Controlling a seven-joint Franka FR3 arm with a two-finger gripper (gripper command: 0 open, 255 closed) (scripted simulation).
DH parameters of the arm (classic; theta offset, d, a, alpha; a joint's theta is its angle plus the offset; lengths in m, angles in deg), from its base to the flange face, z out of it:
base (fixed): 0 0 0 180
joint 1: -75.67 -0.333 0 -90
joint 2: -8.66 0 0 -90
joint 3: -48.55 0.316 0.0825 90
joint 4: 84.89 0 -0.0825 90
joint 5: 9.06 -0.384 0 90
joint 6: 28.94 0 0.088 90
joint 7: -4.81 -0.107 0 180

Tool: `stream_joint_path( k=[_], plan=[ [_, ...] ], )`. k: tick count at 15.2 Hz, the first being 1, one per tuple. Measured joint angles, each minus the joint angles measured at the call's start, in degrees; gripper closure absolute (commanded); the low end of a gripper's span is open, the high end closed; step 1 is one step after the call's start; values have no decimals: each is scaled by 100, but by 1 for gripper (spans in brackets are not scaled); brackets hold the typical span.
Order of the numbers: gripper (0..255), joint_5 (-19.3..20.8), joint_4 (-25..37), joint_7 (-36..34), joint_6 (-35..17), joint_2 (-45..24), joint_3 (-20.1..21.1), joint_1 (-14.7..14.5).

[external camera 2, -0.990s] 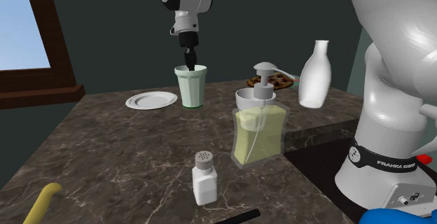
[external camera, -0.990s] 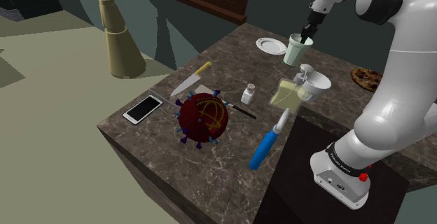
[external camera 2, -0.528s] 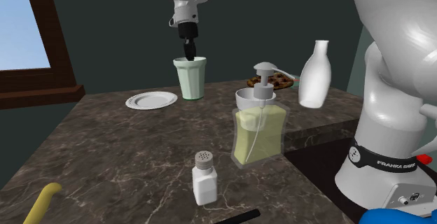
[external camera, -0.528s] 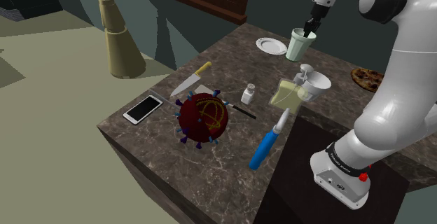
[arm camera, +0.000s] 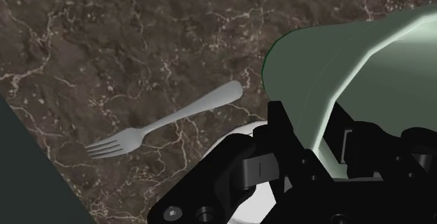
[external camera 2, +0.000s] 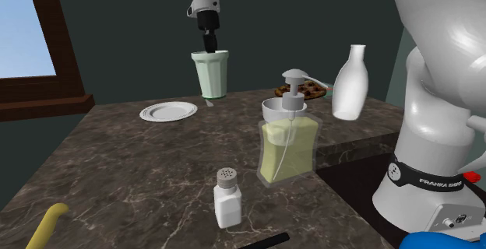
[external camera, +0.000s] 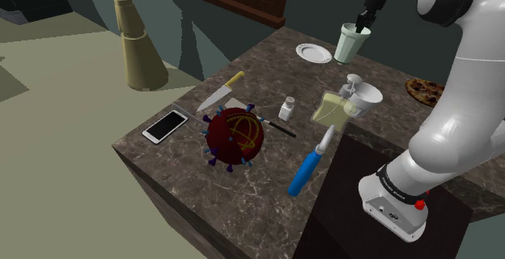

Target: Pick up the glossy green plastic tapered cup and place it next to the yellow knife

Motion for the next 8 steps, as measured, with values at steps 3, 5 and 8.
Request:
stream_joint_path(
  k=[3, 5, 8],
  plan=[
    [255, 14, 180, -32, 198, 25, -8, 19],
    [255, 20, 364, -52, 379, 28, -14, 49],
    [255, 28, 550, -76, 574, 44, -22, 76]
  ],
)
